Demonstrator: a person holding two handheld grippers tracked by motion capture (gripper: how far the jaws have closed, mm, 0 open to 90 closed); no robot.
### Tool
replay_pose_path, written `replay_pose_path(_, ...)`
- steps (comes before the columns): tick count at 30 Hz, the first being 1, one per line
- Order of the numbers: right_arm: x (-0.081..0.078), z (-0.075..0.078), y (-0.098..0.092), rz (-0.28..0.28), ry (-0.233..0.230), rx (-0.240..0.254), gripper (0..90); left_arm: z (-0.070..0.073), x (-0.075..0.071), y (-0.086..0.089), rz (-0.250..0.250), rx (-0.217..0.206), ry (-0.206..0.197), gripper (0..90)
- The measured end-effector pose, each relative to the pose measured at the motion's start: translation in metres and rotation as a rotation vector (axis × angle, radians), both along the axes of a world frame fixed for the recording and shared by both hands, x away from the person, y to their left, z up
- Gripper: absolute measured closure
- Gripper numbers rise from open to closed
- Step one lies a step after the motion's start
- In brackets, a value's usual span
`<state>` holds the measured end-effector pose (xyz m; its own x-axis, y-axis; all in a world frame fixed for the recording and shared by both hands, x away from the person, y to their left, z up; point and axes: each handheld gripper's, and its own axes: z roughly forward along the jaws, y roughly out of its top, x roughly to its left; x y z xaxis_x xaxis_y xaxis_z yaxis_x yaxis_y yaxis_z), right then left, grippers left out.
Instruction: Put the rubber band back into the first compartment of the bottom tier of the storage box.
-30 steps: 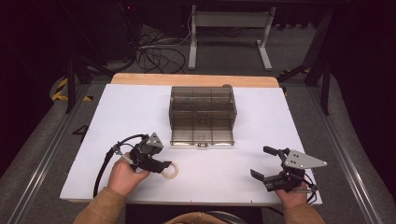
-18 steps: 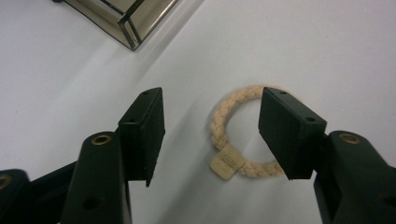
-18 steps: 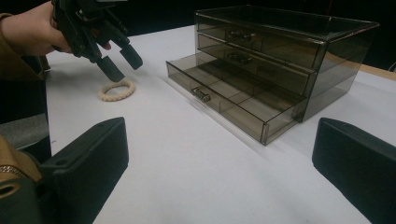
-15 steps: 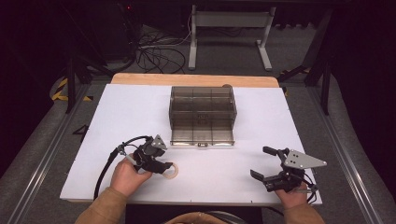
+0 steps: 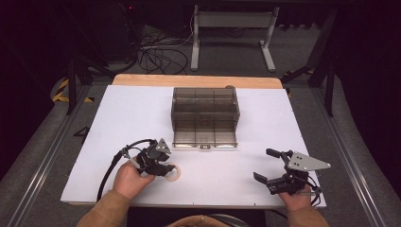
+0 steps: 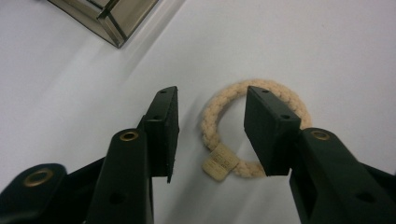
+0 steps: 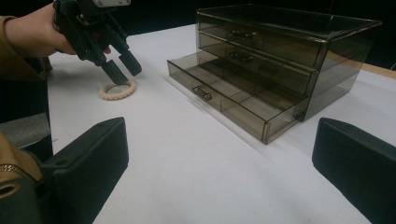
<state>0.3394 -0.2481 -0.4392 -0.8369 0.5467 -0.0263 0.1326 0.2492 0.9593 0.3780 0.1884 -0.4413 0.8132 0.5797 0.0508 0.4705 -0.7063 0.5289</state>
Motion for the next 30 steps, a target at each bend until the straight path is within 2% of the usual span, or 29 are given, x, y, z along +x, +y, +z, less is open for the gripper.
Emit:
replay_pose_path(1,-0.0001,0.0,0.0001,0.0,0.0,-0.001,4.2,-0.0001,-0.0003,-0.0002,0.001,0.002,0.007,57.7)
replay_pose_path(8,-0.0002,0.0,0.0002,0.0,0.001,-0.001,4.3,-0.003,0.0006,-0.0018,-0.003,0.03,-0.016,67.0)
replay_pose_path(12,-0.0001,-0.0001,0.0002,0.0,0.001,-0.002,4.3,-0.0046,0.0003,-0.0027,-0.007,0.039,-0.011,72.1)
replay_pose_path(13,-0.0001,-0.0001,0.0003,0.0,0.001,-0.003,4.3,-0.0045,0.0005,-0.0027,-0.016,0.048,-0.012,75.7)
replay_pose_path(18,-0.0001,-0.0001,0.0002,0.0,0.001,-0.003,4.3,-0.005,0.0003,-0.0034,-0.041,0.051,-0.009,81.6)
replay_pose_path(30,0.0,-0.0003,0.0006,0.0,0.002,-0.004,4.3,-0.0046,0.0004,-0.0034,-0.048,0.051,-0.004,84.8)
